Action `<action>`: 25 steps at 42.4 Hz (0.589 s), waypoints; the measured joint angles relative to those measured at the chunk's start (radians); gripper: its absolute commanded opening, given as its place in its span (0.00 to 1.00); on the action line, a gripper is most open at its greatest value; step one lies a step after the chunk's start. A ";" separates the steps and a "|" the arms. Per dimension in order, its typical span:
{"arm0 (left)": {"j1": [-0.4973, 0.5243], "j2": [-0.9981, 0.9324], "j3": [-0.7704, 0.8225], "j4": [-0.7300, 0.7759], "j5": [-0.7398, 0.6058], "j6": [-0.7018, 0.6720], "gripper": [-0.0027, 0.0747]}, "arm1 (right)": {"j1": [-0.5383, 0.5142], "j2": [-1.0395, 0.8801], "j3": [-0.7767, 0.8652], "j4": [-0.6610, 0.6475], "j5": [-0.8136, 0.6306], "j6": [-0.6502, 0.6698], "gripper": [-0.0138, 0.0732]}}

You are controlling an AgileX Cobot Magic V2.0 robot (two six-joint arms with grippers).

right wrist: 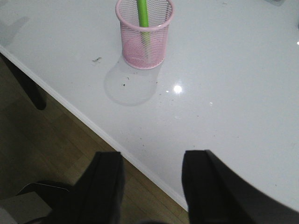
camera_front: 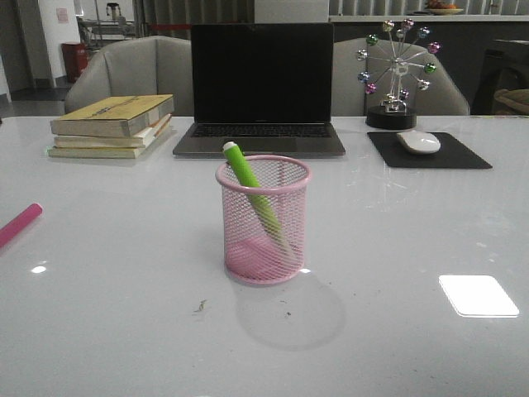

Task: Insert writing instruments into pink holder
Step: 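Lower the left gripper onto the pink marker and grasp it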

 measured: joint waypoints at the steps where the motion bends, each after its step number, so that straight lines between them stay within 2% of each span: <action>1: 0.000 0.020 -0.014 0.000 -0.002 0.000 0.74 | 0.000 0.000 0.000 0.000 0.000 0.000 0.63; 13: 0.000 0.249 -0.199 0.000 -0.014 0.000 0.74 | 0.000 0.000 0.000 0.000 0.000 0.000 0.63; 25: 0.000 0.387 -0.327 0.000 -0.015 0.000 0.74 | 0.000 0.000 0.000 0.000 0.000 0.000 0.63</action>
